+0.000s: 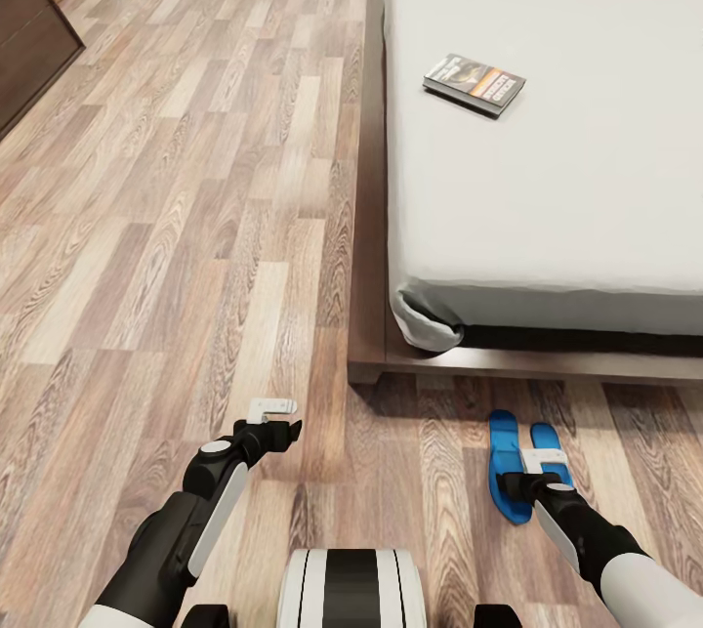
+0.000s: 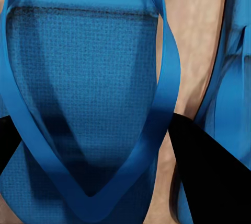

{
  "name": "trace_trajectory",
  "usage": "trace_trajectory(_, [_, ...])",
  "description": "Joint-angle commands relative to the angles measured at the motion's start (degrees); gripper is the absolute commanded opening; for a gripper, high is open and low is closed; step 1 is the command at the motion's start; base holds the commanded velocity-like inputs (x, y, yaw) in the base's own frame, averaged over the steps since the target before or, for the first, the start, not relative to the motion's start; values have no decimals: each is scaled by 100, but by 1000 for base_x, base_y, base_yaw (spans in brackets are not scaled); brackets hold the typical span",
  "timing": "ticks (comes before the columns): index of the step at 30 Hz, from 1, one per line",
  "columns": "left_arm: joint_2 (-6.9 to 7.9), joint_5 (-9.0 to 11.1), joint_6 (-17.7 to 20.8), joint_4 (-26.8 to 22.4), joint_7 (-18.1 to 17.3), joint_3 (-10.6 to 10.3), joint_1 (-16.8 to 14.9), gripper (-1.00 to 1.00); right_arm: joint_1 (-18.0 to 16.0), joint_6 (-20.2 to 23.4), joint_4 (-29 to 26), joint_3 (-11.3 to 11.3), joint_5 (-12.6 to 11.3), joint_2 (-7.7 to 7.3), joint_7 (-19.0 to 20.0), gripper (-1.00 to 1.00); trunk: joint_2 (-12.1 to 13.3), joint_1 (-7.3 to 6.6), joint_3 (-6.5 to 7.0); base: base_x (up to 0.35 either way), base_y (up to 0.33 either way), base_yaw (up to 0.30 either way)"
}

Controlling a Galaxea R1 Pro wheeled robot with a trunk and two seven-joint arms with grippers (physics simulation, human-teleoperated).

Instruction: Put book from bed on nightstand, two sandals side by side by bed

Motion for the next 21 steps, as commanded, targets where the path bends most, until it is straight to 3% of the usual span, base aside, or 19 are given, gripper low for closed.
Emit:
trace_trajectory(1, [1,59,24,-7,56,-10,-2,100,0,32,-14,47,-62,-7,-38,-100,-1,-1,-3,4,0,0])
trace_trajectory(16, [1,54,23,-7,56,-10,1,100,-1,34,-14,47,-62,-9,-38,-100,-1,-1,-3,0,-31,0])
trace_trajectory(17, [1,54,23,-7,56,-11,0,100,-1,32,-14,47,-62,-10,-38,100,-1,-1,-3,0,0,0])
trace_trajectory(21, [1,57,22,-7,56,-10,-2,100,-2,26,-25,47,-65,-15,-38,100,-1,-1,-3,0,0,0])
